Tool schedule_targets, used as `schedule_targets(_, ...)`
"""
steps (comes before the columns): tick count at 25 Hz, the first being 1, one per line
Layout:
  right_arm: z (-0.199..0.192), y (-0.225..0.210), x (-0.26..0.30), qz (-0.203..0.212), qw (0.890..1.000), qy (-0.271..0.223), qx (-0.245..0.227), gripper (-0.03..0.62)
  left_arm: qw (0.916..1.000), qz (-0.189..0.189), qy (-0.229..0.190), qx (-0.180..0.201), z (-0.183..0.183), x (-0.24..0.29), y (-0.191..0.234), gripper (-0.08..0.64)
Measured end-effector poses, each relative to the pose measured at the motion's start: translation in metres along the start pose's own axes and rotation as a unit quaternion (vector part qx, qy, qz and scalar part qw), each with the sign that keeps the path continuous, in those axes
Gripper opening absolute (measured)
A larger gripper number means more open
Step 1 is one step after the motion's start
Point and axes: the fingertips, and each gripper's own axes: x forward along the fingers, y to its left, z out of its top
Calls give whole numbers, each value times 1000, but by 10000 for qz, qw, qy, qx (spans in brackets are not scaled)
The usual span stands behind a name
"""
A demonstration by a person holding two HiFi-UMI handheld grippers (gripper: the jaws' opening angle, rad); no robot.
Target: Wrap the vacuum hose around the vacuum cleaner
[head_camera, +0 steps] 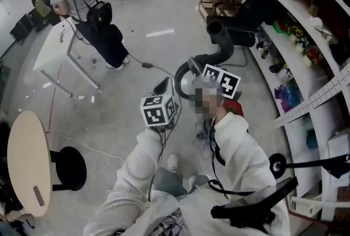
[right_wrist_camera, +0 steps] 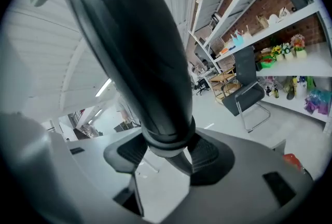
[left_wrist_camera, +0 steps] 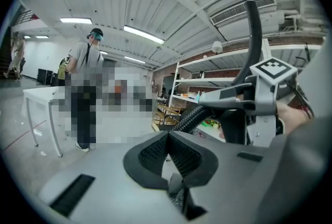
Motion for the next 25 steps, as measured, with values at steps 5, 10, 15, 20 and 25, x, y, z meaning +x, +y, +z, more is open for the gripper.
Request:
schedule_targets(5, -49, -7, -70, 217, 9991, 346, 129, 252, 9998, 194, 101, 12, -33, -54, -54, 3)
schedule_targets(10, -108, 11, -119, 348, 9970, 630, 285, 252, 9990, 380, 233, 45, -59, -111, -62, 3)
schedule_targets(15, -186, 9, -181, 284, 9948, 882, 433, 252, 9984, 485, 280, -94, -105, -167, -73, 3)
schedule_targets(20, -260, 13, -253, 79, 9930, 1038, 567, 252, 9970, 472, 519, -333, -165, -236, -88, 3)
schedule_targets(25, -316, 8, -324, -86, 9913, 1140, 651, 252, 9960, 348, 768, -293, -211, -290, -119, 3)
